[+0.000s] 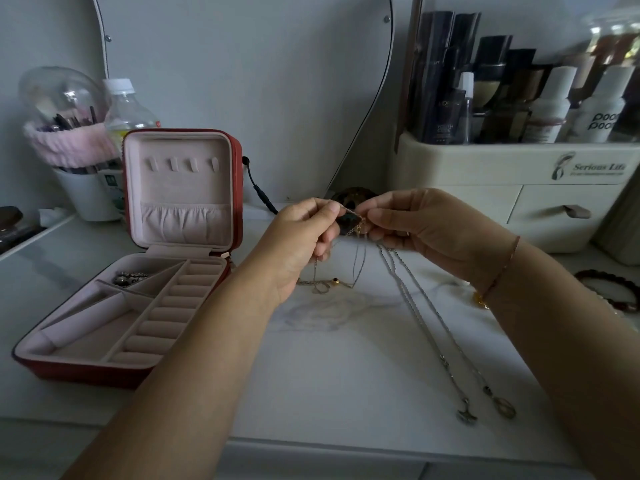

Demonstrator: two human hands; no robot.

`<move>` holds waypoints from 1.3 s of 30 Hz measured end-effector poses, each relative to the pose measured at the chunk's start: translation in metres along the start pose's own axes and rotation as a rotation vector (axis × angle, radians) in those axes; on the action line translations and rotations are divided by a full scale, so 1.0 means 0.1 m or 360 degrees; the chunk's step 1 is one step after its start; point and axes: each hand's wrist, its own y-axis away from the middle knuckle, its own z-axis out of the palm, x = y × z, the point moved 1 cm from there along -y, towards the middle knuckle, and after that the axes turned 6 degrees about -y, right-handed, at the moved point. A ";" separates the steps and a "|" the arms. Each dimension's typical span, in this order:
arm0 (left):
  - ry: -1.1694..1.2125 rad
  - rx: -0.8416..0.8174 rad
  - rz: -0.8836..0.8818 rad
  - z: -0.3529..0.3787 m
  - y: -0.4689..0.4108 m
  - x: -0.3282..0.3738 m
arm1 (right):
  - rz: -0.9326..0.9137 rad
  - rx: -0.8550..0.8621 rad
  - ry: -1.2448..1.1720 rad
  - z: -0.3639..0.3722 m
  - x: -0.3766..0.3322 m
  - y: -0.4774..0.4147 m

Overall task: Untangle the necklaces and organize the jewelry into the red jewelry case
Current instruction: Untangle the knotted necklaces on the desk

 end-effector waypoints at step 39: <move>0.0609 0.0240 -0.0166 -0.14 -0.09 0.03 | 0.0206 -0.0343 0.0406 0.03 0.04 0.01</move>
